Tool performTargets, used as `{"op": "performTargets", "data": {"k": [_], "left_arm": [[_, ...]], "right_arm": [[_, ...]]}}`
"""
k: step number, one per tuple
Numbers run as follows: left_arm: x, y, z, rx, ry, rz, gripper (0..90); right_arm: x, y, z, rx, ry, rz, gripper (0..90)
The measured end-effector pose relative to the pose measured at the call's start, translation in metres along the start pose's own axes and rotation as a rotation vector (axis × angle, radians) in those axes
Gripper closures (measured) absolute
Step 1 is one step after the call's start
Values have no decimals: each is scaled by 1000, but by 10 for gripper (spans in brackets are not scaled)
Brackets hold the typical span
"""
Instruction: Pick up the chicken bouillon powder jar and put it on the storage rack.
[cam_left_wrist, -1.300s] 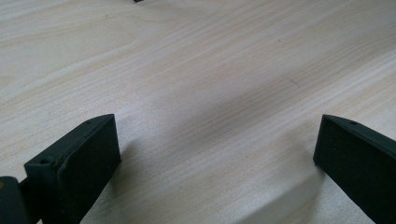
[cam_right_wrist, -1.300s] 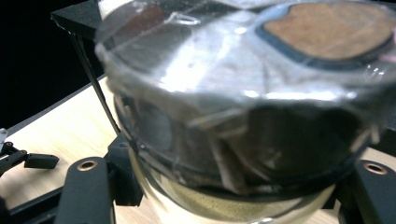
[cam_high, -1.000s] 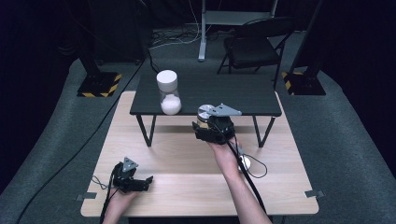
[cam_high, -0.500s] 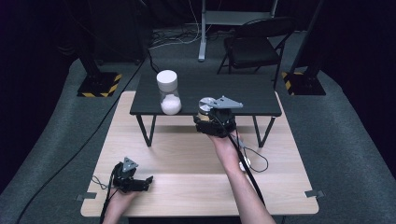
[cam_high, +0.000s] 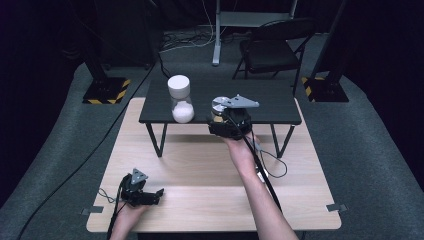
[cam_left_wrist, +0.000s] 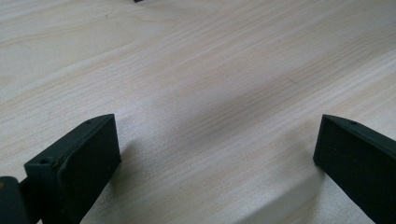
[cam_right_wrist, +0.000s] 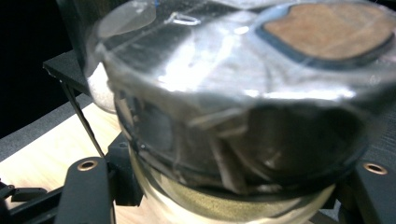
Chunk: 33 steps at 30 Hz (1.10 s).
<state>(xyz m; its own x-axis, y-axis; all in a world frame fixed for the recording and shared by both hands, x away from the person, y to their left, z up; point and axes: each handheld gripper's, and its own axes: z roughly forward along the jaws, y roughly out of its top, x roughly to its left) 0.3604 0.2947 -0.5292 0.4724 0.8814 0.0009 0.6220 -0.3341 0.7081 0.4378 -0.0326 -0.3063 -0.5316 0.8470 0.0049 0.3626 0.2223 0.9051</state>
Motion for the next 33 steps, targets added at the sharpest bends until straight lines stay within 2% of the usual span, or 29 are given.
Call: {"op": "performTargets", "data": {"k": [11,13,33], "left_arm": [[0,0,0,0,0,0,2],[0,0,0,0,0,0,2],[0,0,0,1,-1,0,2]], "right_arm": [[-3,9,8,7,-6,6,307],[-5,10,9,6,9,20,308],[-12,23,27,17,-28,18,307]]}}
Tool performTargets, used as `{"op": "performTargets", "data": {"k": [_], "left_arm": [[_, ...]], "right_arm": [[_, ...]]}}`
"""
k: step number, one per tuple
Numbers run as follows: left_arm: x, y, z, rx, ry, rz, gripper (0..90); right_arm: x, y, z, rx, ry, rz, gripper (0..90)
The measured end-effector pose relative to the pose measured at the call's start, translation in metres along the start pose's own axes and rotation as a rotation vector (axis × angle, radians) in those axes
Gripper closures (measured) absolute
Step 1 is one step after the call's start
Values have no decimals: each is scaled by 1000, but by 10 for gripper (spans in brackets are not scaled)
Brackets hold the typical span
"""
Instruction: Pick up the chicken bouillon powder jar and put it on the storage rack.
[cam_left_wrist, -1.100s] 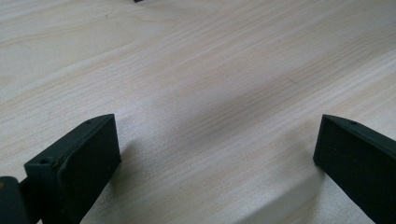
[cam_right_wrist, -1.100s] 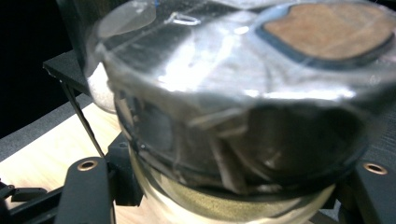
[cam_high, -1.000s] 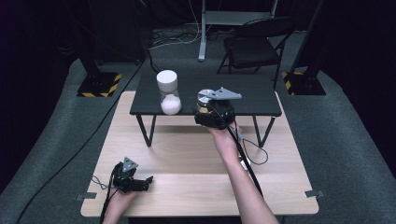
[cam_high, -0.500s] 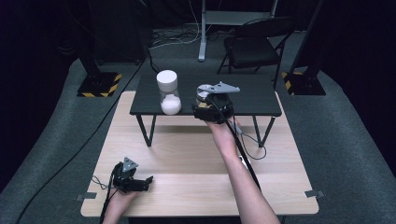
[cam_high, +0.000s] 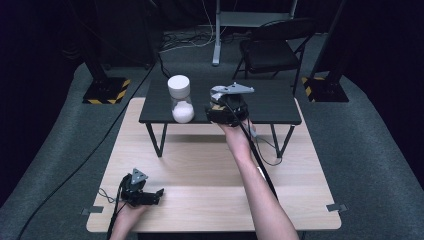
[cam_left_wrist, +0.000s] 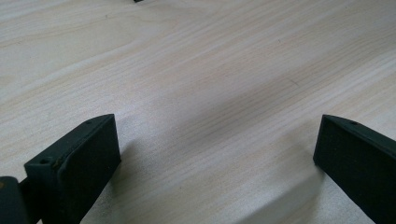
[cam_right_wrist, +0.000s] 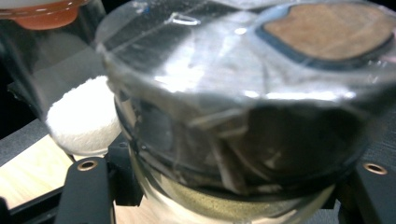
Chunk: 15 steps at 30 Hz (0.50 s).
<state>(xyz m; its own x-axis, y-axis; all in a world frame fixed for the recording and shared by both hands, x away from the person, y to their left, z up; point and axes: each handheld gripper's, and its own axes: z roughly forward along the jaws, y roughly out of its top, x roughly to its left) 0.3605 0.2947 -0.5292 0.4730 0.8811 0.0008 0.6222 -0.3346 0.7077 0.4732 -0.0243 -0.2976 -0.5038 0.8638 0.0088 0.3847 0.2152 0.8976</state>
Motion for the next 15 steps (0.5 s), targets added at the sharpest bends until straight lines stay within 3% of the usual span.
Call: {"op": "performTargets", "data": {"k": [15], "left_arm": [[0,0,0,0,0,0,2]], "right_arm": [[-5,8,15,4,-5,14,308]]}}
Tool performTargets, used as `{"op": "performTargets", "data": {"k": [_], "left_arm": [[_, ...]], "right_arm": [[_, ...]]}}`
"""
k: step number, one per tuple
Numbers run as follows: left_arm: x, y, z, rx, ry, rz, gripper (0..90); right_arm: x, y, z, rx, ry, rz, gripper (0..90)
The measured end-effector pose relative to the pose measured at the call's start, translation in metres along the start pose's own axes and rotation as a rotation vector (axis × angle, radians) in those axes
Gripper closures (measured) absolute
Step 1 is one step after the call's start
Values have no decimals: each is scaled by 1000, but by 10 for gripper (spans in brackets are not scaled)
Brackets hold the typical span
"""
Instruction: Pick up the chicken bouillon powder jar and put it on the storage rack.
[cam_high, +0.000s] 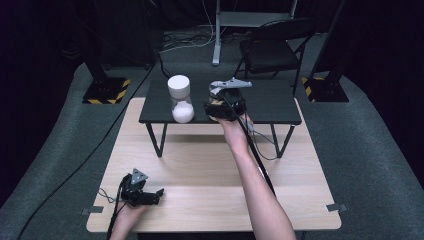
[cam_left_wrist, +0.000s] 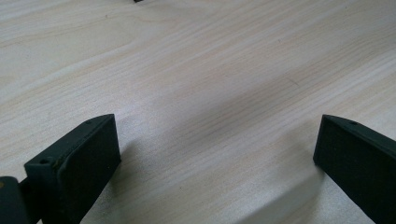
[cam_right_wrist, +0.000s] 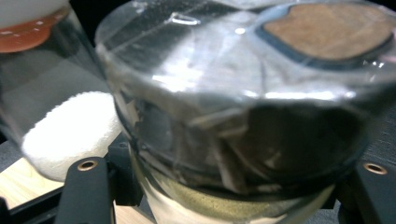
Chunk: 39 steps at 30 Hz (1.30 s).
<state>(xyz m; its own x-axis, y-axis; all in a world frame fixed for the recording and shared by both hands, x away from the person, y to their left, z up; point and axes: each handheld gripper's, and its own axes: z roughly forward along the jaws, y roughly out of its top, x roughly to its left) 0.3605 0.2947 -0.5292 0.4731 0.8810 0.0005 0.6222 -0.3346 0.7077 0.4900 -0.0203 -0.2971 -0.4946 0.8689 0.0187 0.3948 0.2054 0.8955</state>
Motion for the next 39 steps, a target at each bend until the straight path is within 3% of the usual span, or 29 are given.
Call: {"op": "performTargets", "data": {"k": [18,28,39], "left_arm": [[0,0,0,0,-1,1,2],[0,0,0,0,0,1,2],[0,0,0,0,0,1,2]], "right_arm": [[-3,0,11,14,2,-22,295],[-3,0,-2,-9,6,-22,166],[-4,-16,-22,-18,7,-29,111]]}}
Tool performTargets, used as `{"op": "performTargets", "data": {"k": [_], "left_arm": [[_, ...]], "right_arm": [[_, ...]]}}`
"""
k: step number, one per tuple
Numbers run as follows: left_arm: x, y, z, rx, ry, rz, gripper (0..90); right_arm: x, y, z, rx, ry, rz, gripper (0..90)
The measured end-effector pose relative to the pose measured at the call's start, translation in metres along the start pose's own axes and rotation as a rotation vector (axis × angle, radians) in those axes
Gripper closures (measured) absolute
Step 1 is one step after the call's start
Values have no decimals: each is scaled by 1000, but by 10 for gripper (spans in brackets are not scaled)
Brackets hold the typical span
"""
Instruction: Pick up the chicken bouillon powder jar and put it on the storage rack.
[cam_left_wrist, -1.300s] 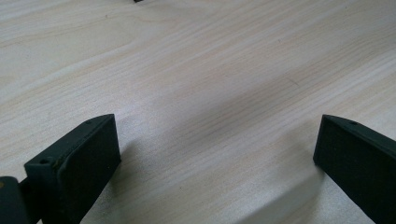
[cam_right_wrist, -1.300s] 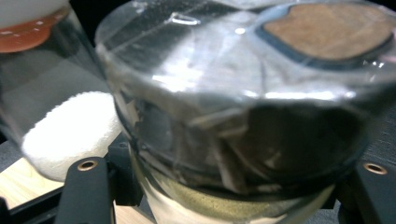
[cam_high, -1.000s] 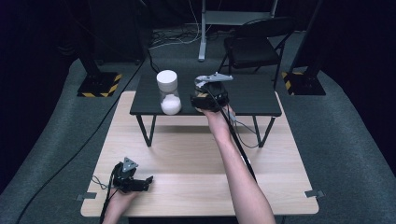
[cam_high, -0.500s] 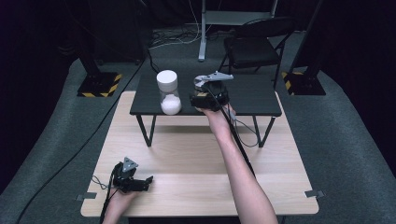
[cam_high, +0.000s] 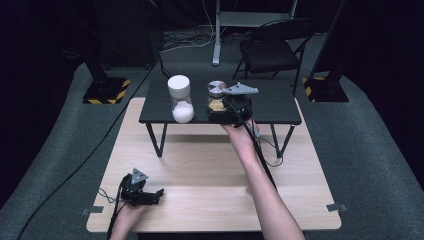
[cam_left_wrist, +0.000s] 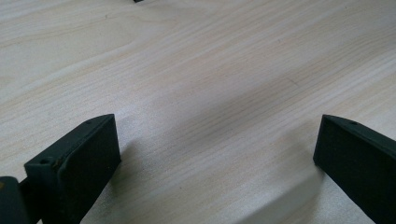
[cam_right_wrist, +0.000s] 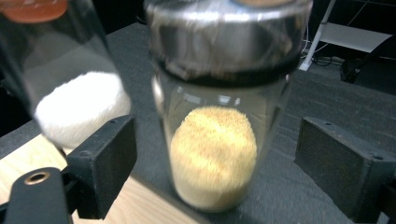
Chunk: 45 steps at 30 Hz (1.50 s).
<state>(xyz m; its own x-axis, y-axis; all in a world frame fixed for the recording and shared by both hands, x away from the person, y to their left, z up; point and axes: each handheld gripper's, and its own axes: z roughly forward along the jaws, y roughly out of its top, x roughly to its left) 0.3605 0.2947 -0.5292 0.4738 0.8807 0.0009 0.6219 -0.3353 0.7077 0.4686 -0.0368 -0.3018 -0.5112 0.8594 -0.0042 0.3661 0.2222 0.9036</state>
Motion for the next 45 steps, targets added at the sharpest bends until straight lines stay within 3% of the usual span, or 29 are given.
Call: {"op": "performTargets", "data": {"k": [16,45], "left_arm": [[0,0,0,0,0,0,2],[0,0,0,1,0,1,2]], "right_arm": [[3,-22,-19,-11,23,-2,83],[-12,-69,-43,-18,27,41,79]]}}
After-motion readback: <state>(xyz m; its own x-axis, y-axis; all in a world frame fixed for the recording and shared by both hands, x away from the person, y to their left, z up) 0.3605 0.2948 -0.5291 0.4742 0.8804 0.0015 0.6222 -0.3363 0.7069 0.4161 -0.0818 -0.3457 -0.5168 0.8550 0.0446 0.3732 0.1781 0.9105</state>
